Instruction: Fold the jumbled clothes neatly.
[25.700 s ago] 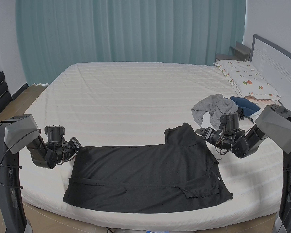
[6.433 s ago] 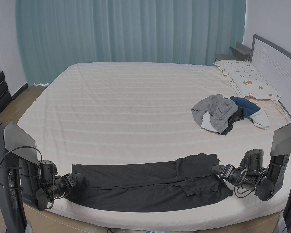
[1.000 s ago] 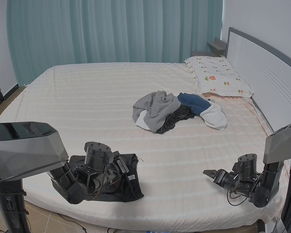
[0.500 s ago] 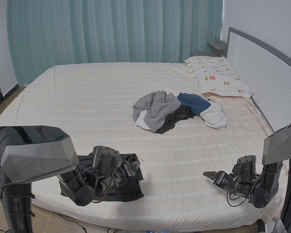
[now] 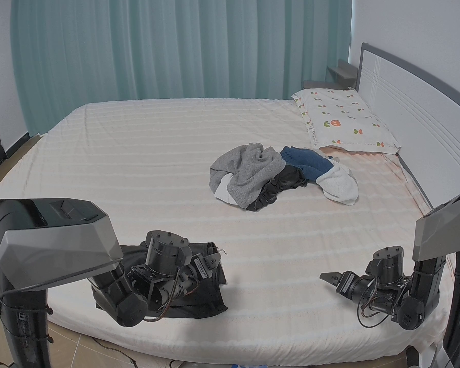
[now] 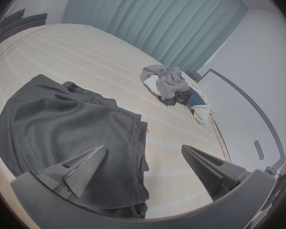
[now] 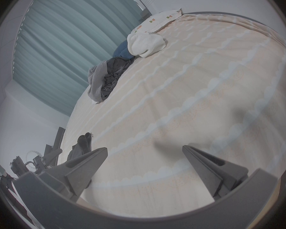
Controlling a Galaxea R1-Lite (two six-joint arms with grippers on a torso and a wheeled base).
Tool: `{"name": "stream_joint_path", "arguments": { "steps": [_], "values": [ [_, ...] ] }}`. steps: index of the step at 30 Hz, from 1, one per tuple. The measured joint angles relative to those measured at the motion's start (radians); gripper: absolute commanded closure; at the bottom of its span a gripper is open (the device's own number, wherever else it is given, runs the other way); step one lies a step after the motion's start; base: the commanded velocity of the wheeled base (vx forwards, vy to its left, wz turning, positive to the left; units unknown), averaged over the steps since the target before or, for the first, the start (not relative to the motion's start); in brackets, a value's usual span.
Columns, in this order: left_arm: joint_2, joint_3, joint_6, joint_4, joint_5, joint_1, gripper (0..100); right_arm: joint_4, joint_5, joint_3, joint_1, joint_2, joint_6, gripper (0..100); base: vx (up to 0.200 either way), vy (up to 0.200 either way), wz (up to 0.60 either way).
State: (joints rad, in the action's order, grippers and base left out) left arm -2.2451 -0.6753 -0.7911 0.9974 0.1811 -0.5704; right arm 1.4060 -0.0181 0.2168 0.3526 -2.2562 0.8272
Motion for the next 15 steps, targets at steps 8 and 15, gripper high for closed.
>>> {"name": "stream_joint_path", "arguments": {
  "steps": [8,15],
  "values": [
    [0.012,0.005,0.000,0.001,0.003,0.000,0,-0.001,-0.001,-0.001,0.003,0.000,0.000,0,0.000,0.000,0.00],
    [0.031,0.032,-0.002,0.001,0.003,0.007,0,-0.001,0.000,0.000,0.003,-0.001,0.001,0,0.000,0.000,0.00]
  ]
}}
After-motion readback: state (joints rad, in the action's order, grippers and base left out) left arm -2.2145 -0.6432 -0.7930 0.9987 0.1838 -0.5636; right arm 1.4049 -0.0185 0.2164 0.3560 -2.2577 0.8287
